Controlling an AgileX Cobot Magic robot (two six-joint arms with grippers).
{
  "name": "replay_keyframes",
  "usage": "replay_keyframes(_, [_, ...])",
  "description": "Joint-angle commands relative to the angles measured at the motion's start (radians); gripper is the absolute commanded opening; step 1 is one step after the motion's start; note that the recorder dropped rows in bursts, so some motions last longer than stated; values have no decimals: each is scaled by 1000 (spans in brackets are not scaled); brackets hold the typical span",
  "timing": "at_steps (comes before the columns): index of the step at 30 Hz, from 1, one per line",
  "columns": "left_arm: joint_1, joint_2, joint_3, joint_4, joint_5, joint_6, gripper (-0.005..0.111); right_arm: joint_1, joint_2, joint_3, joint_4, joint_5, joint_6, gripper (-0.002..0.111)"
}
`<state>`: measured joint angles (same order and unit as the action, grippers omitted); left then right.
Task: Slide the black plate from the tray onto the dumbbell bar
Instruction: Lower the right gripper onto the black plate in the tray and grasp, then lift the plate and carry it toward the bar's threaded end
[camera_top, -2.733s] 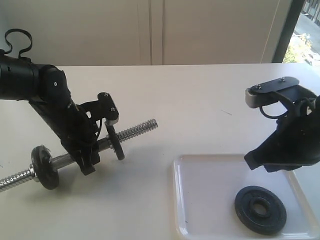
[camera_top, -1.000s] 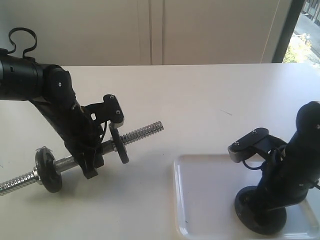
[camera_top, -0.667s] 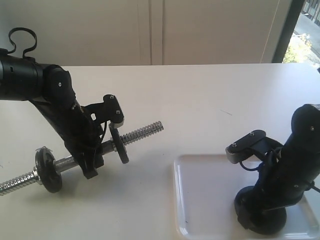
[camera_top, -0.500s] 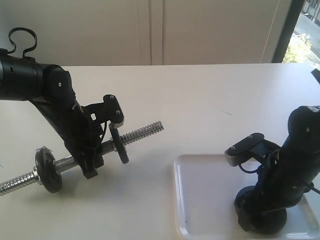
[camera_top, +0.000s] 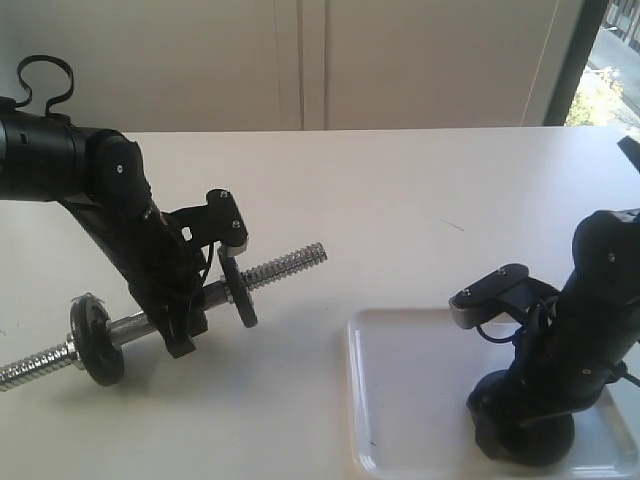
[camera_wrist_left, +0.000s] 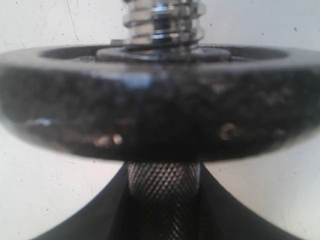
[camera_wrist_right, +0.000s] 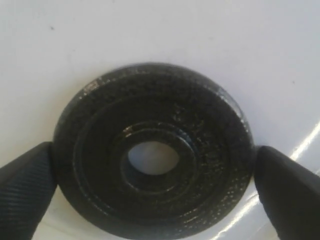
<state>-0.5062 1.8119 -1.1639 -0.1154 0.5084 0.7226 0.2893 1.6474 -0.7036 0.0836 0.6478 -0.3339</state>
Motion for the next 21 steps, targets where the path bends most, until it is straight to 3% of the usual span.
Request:
replay_keyframes(1, [-4, -56, -19, -40, -19, 2, 0, 1, 21, 7, -14, -8, 26, 103])
replay_keyframes(9, [-4, -56, -19, -40, -19, 2, 0, 1, 21, 7, -14, -19, 50, 76])
replay_keyframes(12, [-4, -56, -19, -40, -19, 2, 0, 1, 21, 7, -14, -28, 97, 58])
replay_keyframes(19, [-4, -56, -19, -40, -19, 2, 0, 1, 21, -46, -12, 7, 109, 0])
replay_keyframes(21, [-4, -56, -19, -40, -19, 2, 0, 1, 21, -89, -7, 39, 145, 0])
